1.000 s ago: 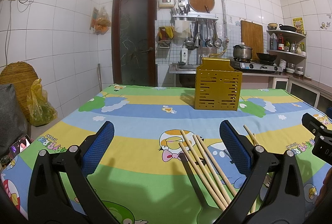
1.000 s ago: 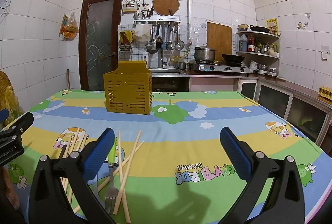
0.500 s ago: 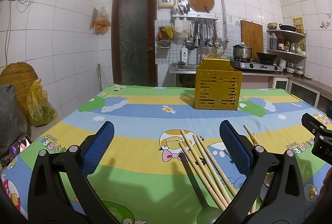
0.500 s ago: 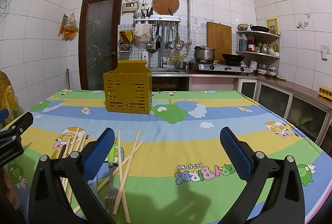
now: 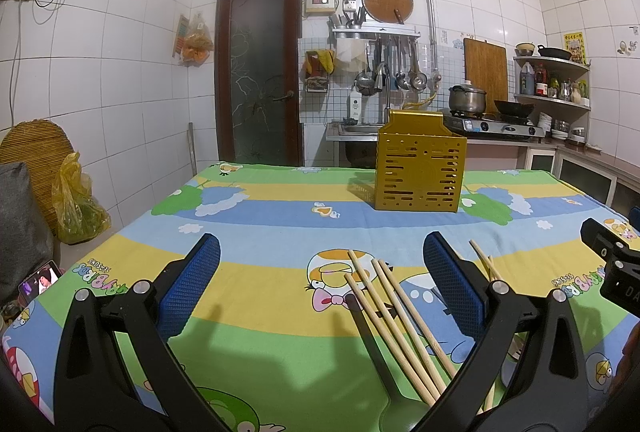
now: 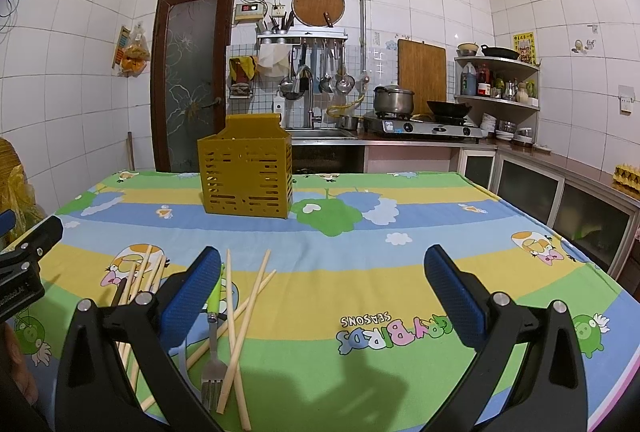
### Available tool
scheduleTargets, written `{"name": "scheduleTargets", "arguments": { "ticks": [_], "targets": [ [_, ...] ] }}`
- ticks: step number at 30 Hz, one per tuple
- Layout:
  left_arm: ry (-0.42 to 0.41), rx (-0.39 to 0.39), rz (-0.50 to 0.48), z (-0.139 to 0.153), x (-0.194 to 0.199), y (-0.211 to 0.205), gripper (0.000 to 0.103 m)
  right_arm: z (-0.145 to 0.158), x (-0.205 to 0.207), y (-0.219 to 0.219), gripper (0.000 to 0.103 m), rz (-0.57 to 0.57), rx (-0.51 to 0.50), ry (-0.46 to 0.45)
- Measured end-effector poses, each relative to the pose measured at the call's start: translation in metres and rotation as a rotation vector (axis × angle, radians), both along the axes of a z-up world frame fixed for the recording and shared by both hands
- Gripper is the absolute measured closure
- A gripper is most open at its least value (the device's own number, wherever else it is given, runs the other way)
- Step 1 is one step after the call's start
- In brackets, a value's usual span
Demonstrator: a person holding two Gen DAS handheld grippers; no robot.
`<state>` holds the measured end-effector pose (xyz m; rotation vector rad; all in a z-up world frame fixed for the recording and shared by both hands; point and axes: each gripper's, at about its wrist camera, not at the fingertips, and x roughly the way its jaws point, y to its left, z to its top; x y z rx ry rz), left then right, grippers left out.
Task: Organize utensils
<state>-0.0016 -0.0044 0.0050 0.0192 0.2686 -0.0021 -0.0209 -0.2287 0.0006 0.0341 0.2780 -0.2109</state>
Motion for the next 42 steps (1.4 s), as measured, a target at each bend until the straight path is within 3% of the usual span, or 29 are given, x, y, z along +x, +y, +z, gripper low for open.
{"name": "scheduleTargets", "arguments": {
  "ticks": [21, 26, 32, 38, 42],
  "targets": [
    [0.007, -0.001, 0.000, 0.001, 0.001, -0.001, 0.005, -0.002, 0.006, -0.001, 0.004, -0.007, -0.001, 0.018],
    [0.021, -0.002, -0.001, -0.015, 0.008, 0.000, 0.005, -0.004, 0.009, 0.001, 0.004, -0.013, -0.007, 0.037],
    [0.102, -0.009, -0.010, -0.019, 0.025, 0.001, 0.005, -0.006, 0.017, 0.003, 0.004, -0.023, -0.010, 0.078],
    [0.257, -0.015, -0.009, -0.026, 0.055, 0.005, 0.005, -0.010, 0.031, 0.004, 0.004, 0.001, -0.013, 0.155],
    [0.367, 0.024, 0.013, -0.029, 0.085, 0.003, 0.005, -0.014, 0.051, -0.003, 0.004, 0.030, 0.034, 0.217]
  ]
}}
